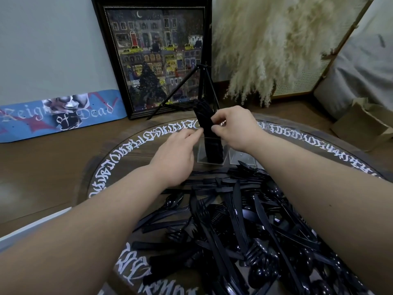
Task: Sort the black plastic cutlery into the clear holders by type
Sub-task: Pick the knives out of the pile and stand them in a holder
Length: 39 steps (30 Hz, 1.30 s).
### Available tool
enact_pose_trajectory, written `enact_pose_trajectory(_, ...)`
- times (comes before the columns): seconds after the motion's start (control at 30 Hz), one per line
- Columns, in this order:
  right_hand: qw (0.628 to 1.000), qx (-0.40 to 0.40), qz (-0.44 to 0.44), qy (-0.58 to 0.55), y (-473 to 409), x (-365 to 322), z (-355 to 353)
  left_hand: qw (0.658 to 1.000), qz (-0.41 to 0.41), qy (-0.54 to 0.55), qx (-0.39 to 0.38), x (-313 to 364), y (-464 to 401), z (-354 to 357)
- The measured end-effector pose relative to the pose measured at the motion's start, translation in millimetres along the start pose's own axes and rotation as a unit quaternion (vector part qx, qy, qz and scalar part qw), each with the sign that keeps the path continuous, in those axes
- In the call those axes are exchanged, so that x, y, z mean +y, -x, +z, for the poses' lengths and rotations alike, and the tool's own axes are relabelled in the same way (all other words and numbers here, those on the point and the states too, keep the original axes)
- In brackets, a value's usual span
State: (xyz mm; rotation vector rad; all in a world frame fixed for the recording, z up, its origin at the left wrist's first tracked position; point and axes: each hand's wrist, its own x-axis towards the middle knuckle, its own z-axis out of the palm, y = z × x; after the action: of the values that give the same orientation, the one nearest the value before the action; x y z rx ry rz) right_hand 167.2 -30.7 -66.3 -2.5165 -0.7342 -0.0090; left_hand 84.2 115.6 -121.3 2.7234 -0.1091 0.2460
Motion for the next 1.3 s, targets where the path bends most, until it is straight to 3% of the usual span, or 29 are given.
enact_pose_trajectory(0.17, 1.0, -0.008, -0.018, 0.023, 2, -5, 0, 0.997, -0.023, 0.061, 0.03, 0, -1, -5)
enact_pose_trajectory(0.33, 0.996, 0.081, 0.032, -0.025, -2, 0, -7, 0.988, -0.091, 0.085, 0.093, 4, -18, -15)
enact_pose_trajectory(0.43, 0.991, 0.109, 0.064, -0.035, -11, 2, -9, 0.989, -0.104, 0.088, 0.065, 7, -30, -20)
enact_pose_trajectory(0.7, 0.998, 0.04, 0.044, 0.017, -37, -2, 3, 0.987, -0.098, 0.13, 0.003, 3, -41, -20)
enact_pose_trajectory(0.93, 0.997, 0.026, 0.035, -0.069, -42, 2, 5, 0.986, -0.098, 0.132, -0.009, 1, -43, -20)
enact_pose_trajectory(1.03, 0.999, 0.009, 0.019, -0.042, -41, 4, 9, 0.985, -0.098, 0.138, -0.009, -1, -45, -18)
enact_pose_trajectory(1.17, 0.998, 0.06, 0.026, -0.026, -41, 5, 9, 0.984, -0.099, 0.148, -0.008, 0, -45, -17)
enact_pose_trajectory(1.3, 0.998, 0.06, 0.013, 0.007, -31, 5, 3, 0.981, -0.108, 0.161, 0.005, 0, -41, -18)
